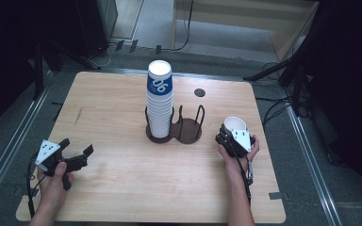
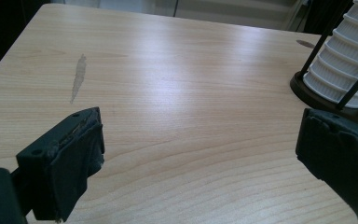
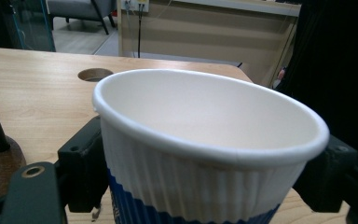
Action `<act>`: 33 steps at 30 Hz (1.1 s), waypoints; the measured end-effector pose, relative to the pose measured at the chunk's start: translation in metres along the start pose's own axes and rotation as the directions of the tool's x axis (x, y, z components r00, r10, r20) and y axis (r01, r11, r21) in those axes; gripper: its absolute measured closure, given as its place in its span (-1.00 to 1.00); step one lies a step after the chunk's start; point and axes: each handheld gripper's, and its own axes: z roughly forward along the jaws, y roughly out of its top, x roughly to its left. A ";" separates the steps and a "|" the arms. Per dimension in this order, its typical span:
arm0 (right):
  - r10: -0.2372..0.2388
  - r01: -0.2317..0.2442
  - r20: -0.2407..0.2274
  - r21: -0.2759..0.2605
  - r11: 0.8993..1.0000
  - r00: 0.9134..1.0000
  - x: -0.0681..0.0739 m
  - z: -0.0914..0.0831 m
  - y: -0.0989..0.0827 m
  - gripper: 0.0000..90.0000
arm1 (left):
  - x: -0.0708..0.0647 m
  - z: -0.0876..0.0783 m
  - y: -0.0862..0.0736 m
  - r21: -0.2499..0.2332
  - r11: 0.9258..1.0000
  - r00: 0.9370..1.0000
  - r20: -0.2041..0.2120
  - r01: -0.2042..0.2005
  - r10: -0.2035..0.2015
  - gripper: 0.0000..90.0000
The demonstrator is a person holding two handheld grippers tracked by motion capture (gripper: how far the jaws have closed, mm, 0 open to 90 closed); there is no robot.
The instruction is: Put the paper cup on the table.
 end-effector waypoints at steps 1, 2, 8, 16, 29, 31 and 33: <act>0.005 -0.005 -0.004 0.014 1.000 1.000 0.000 0.000 0.000 -0.62 | 0.000 0.000 0.000 0.000 1.000 1.000 0.000 0.000 0.000 -0.96; 0.005 -0.005 -0.004 0.014 1.000 1.000 0.000 0.000 0.000 -0.62 | 0.000 0.000 0.000 0.000 1.000 1.000 0.000 0.000 0.000 -0.96; 0.014 -0.012 -0.024 0.069 0.998 1.000 -0.001 -0.001 0.001 -0.67 | 0.000 0.000 0.000 0.000 1.000 1.000 0.001 0.001 -0.001 -0.96; 0.034 -0.021 -0.091 0.145 0.989 0.995 0.000 -0.008 0.011 -1.00 | 0.000 0.000 0.000 -0.001 1.000 1.000 -0.002 0.005 -0.005 -0.96; 0.088 -0.073 -0.146 0.103 0.992 0.985 -0.014 -0.035 0.032 -1.00 | 0.000 0.000 0.000 -0.002 1.000 1.000 -0.001 0.006 -0.006 -0.96; 0.079 -0.067 -0.163 0.081 0.995 0.983 -0.017 -0.046 0.037 -1.00 | 0.000 0.000 0.000 -0.003 1.000 1.000 -0.002 0.006 -0.006 -0.96; 0.079 -0.068 -0.170 0.071 0.995 0.982 -0.019 -0.052 0.040 -1.00 | 0.000 0.000 0.000 -0.002 1.000 1.000 -0.002 0.006 -0.006 -0.96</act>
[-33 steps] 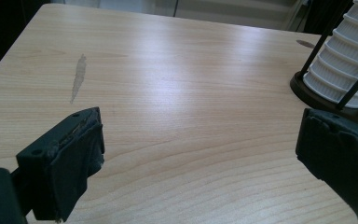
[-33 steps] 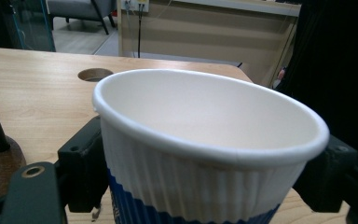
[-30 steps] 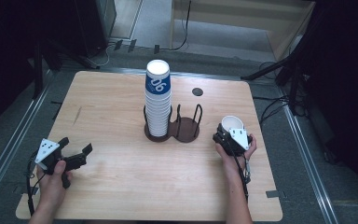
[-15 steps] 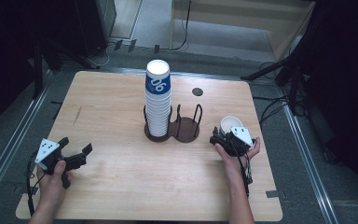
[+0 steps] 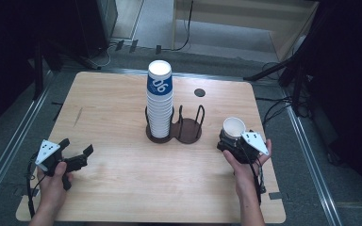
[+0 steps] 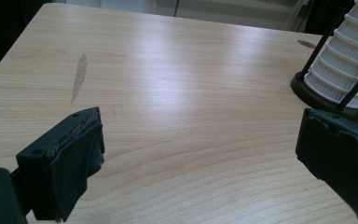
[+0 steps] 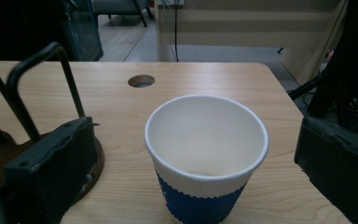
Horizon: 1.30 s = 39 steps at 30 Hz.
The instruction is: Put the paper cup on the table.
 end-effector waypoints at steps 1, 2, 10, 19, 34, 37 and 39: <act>0.002 -0.003 -0.003 -0.004 1.000 1.000 0.000 -0.003 0.001 -1.00 | 0.000 0.000 0.000 0.000 1.000 1.000 0.000 0.000 0.000 -0.96; 0.004 -0.004 -0.004 -0.011 1.000 1.000 -0.001 -0.006 0.002 -1.00 | 0.000 0.000 0.000 0.000 1.000 1.000 0.000 0.000 0.000 -0.96; -0.009 0.008 -0.001 -0.055 0.998 1.000 -0.008 -0.031 0.007 -1.00 | 0.000 0.000 0.000 0.001 1.000 1.000 0.000 -0.004 0.004 -0.96; -0.004 0.004 0.006 -0.068 0.998 1.000 -0.017 -0.052 0.007 -1.00 | -0.001 0.000 0.000 0.000 1.000 1.000 0.004 -0.004 0.004 -0.96; -0.009 0.011 0.058 -0.044 0.999 0.998 -0.047 -0.078 -0.015 -1.00 | -0.001 -0.001 -0.001 -0.005 1.000 1.000 0.006 -0.004 0.004 -0.96; 0.000 0.003 0.072 -0.036 0.999 0.997 -0.051 -0.080 -0.020 -1.00 | -0.001 -0.001 -0.001 -0.008 1.000 1.000 0.003 -0.002 0.002 -0.96; 0.009 -0.006 0.080 -0.029 1.000 0.997 -0.055 -0.081 -0.023 -1.00 | -0.001 -0.001 -0.001 -0.008 1.000 1.000 0.004 -0.001 0.001 -0.96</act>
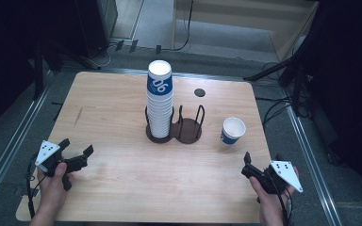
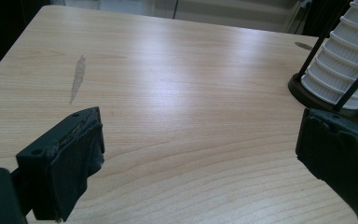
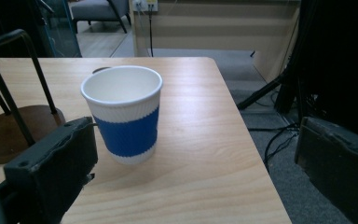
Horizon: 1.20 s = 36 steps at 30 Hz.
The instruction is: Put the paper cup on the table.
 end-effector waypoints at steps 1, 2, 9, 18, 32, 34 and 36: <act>0.006 -0.006 0.002 0.009 1.000 1.000 -0.004 -0.001 -0.003 -1.00 | 0.000 0.000 0.000 0.000 1.000 1.000 0.000 0.000 0.000 -0.96; 0.006 -0.006 0.002 0.009 1.000 1.000 -0.004 -0.001 -0.003 -1.00 | 0.000 0.000 0.000 0.000 1.000 1.000 0.000 0.000 0.000 -0.96; 0.006 -0.007 0.011 0.019 1.000 1.000 -0.012 -0.005 -0.012 -1.00 | 0.000 0.000 0.000 -0.002 1.000 1.000 0.000 0.001 -0.001 -0.96; 0.027 -0.028 0.025 0.037 0.999 0.999 -0.024 -0.004 -0.030 -1.00 | 0.000 0.000 0.000 -0.001 1.000 1.000 0.001 0.006 -0.006 -0.96; 0.052 -0.055 0.045 0.066 0.996 0.998 -0.041 -0.008 -0.049 -1.00 | 0.001 0.000 0.000 0.001 1.000 1.000 0.003 0.012 -0.012 -0.96; 0.038 -0.043 0.062 0.081 0.996 0.997 -0.044 -0.008 -0.053 -1.00 | 0.001 0.000 0.000 0.002 1.000 1.000 0.003 0.013 -0.013 -0.96; 0.040 -0.045 0.060 0.085 0.995 0.997 -0.045 -0.008 -0.053 -1.00 | 0.001 0.000 0.000 0.005 1.000 1.000 0.003 0.013 -0.013 -0.96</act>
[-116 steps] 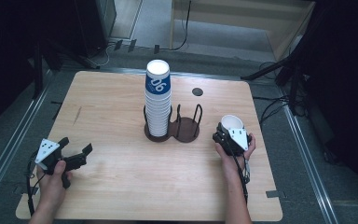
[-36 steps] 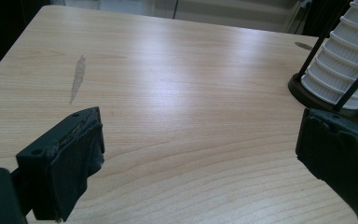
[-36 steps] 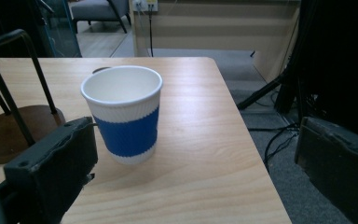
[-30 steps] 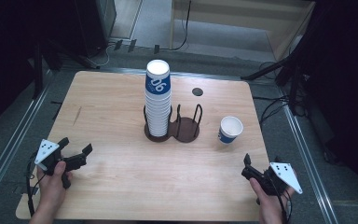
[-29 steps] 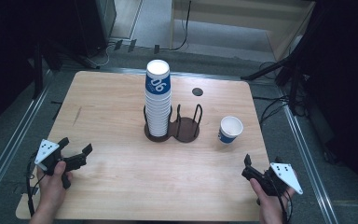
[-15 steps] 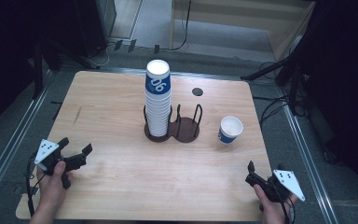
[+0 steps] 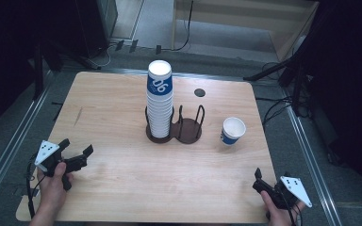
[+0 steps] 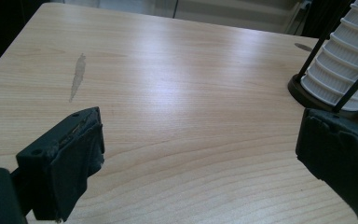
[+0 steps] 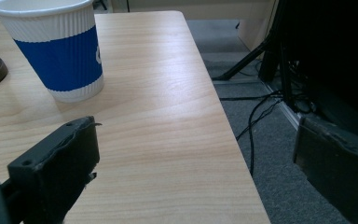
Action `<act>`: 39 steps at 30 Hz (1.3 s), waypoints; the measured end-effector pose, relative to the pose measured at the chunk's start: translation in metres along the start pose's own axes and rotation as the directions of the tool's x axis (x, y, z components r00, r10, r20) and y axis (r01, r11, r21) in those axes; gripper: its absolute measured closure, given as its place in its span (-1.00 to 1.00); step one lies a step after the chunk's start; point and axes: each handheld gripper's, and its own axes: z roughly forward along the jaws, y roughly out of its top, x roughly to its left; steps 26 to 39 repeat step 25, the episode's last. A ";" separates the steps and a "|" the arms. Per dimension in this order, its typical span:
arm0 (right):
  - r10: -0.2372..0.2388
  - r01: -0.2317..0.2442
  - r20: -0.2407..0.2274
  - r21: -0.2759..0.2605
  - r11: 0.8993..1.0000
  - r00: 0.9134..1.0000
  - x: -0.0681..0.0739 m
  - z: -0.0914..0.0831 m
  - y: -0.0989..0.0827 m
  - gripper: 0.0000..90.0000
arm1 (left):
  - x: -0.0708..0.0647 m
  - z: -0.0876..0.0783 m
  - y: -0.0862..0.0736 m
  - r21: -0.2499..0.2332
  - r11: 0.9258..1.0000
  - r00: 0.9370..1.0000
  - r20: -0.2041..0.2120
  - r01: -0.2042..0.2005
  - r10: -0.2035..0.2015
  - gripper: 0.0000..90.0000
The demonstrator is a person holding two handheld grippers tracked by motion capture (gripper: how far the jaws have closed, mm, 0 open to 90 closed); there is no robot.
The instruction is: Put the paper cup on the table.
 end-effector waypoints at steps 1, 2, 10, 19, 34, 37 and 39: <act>0.004 -0.004 0.000 0.002 1.000 1.000 -0.001 -0.001 -0.001 -1.00 | 0.000 0.000 0.000 0.000 1.000 1.000 0.000 0.000 0.000 -0.96; 0.004 -0.004 0.000 0.002 1.000 1.000 -0.001 -0.001 -0.001 -1.00 | 0.000 0.000 0.000 0.000 1.000 1.000 0.000 0.001 -0.001 -0.96; 0.016 -0.016 0.009 0.033 0.999 1.000 -0.002 0.002 -0.005 -0.95 | -0.001 0.002 0.000 0.003 1.000 1.000 0.003 -0.003 0.003 -0.96; -0.050 0.045 0.082 0.065 0.997 0.995 0.008 0.004 -0.005 -0.72 | -0.003 0.001 0.000 0.001 1.000 1.000 -0.001 -0.011 0.011 -0.96; -0.030 0.025 0.063 0.072 0.997 0.998 0.005 0.004 -0.005 -0.72 | -0.002 0.002 0.000 0.005 1.000 1.000 -0.001 -0.011 0.011 -0.96; -0.030 0.025 0.063 0.072 0.997 0.998 0.005 0.004 -0.005 -0.72 | -0.002 0.002 0.000 0.005 1.000 1.000 -0.001 -0.011 0.011 -0.96; -0.030 0.025 0.063 0.072 0.997 0.998 0.005 0.004 -0.005 -0.72 | -0.002 0.002 0.000 0.005 1.000 1.000 -0.001 -0.011 0.011 -0.96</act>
